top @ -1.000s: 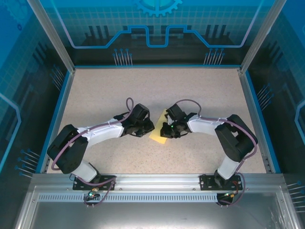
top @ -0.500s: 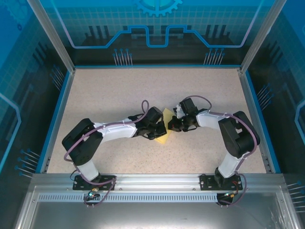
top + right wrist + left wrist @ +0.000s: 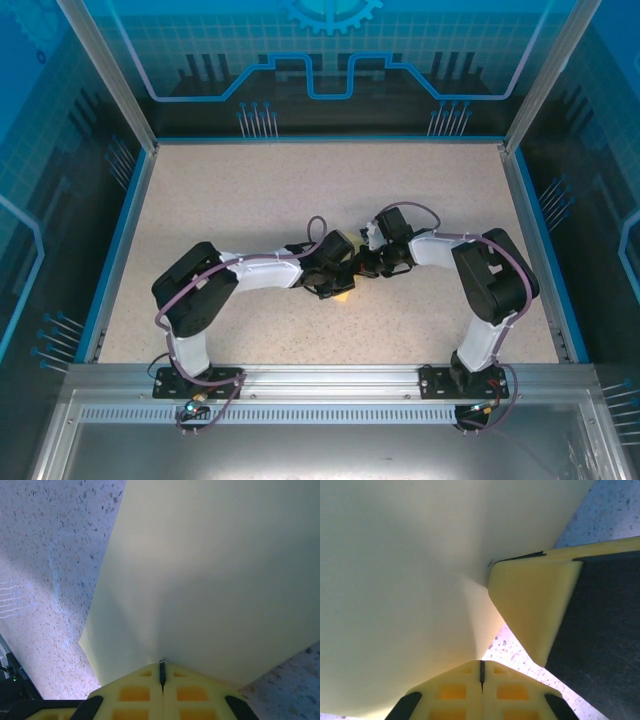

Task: Fold a paper plane with a square sheet of paper (pick it up from the middle)
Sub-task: First fold in half a square sheet of paper at the center of the table.

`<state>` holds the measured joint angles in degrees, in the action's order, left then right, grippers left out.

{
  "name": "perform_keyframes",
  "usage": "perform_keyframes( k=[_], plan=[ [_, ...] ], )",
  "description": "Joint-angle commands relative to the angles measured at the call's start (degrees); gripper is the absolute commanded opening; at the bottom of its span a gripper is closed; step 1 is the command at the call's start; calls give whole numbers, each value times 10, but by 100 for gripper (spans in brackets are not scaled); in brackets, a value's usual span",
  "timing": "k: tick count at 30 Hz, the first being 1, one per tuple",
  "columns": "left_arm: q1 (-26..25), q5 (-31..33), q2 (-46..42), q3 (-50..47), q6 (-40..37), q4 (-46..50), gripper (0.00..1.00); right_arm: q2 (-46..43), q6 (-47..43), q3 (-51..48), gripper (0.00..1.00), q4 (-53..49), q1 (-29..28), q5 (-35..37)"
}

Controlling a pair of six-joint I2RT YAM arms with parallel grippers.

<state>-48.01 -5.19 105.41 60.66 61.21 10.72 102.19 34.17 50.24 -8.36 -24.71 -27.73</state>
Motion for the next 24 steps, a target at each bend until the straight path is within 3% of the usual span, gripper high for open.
perform_keyframes(
  k=[1,24],
  plan=[
    [-4,1,13,16,5,24,0,11,-15,5,2,0,4,-12],
    [-11,0,18,0,18,35,0,-27,-41,-50,0,0,4,-51]
  ],
)
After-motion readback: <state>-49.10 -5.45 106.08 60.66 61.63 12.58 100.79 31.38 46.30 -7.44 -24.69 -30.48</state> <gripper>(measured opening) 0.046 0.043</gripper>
